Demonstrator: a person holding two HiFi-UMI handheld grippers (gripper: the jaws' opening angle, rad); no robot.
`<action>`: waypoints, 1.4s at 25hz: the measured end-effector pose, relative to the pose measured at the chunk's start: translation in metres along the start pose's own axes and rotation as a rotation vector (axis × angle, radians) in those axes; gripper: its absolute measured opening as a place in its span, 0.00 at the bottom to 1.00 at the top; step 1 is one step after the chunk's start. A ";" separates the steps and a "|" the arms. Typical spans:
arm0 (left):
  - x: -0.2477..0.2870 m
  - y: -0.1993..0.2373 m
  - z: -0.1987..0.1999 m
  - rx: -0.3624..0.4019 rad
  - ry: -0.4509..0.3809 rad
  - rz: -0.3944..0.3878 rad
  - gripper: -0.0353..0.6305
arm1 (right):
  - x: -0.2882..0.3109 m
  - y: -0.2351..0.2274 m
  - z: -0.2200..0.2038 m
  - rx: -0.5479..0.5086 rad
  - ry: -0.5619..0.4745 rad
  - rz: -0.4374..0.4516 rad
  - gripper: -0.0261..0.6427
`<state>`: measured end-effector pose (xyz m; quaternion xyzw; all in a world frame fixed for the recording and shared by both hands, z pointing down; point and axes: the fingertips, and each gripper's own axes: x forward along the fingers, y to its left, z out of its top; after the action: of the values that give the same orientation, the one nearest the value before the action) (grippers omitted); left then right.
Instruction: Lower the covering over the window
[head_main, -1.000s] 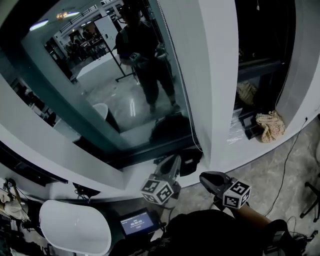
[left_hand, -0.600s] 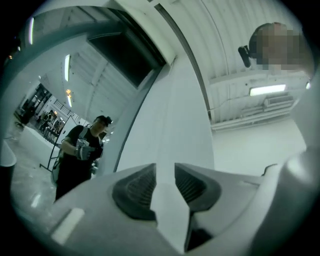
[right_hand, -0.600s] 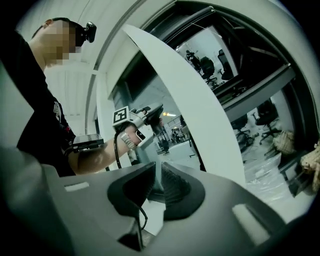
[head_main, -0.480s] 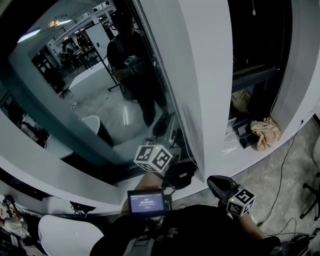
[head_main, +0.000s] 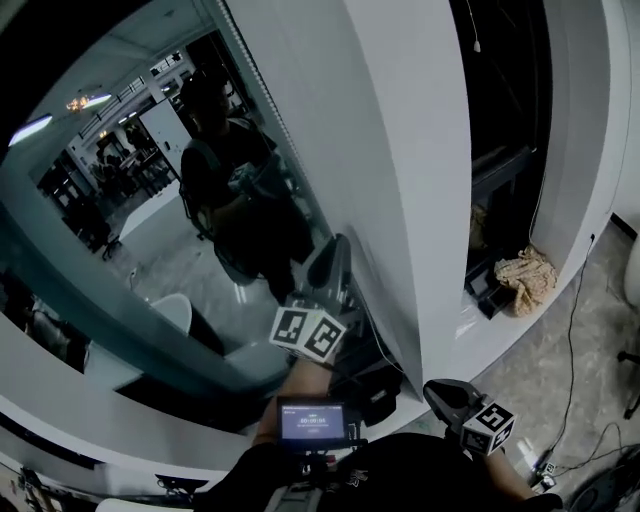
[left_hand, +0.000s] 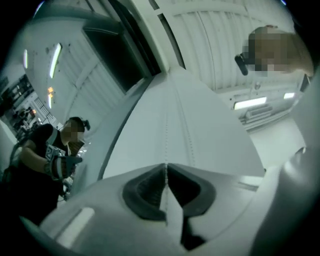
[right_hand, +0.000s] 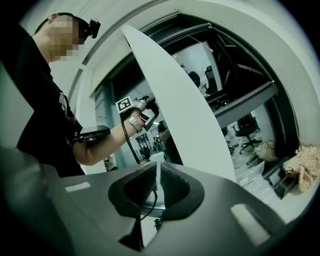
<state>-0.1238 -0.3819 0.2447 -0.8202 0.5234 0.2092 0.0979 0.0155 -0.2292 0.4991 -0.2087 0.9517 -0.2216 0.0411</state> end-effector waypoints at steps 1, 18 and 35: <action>-0.006 -0.004 -0.003 -0.003 0.008 -0.012 0.07 | 0.000 -0.001 -0.004 0.007 0.005 -0.003 0.07; -0.094 -0.018 -0.052 0.175 0.218 0.031 0.07 | 0.027 0.045 0.028 -0.184 -0.057 0.150 0.06; -0.192 -0.007 0.037 0.144 -0.017 -0.012 0.07 | 0.109 0.091 0.246 -0.548 -0.697 -0.408 0.25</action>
<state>-0.1963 -0.2081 0.2966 -0.8125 0.5311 0.1774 0.1623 -0.0760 -0.2999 0.2396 -0.4557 0.8444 0.1166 0.2566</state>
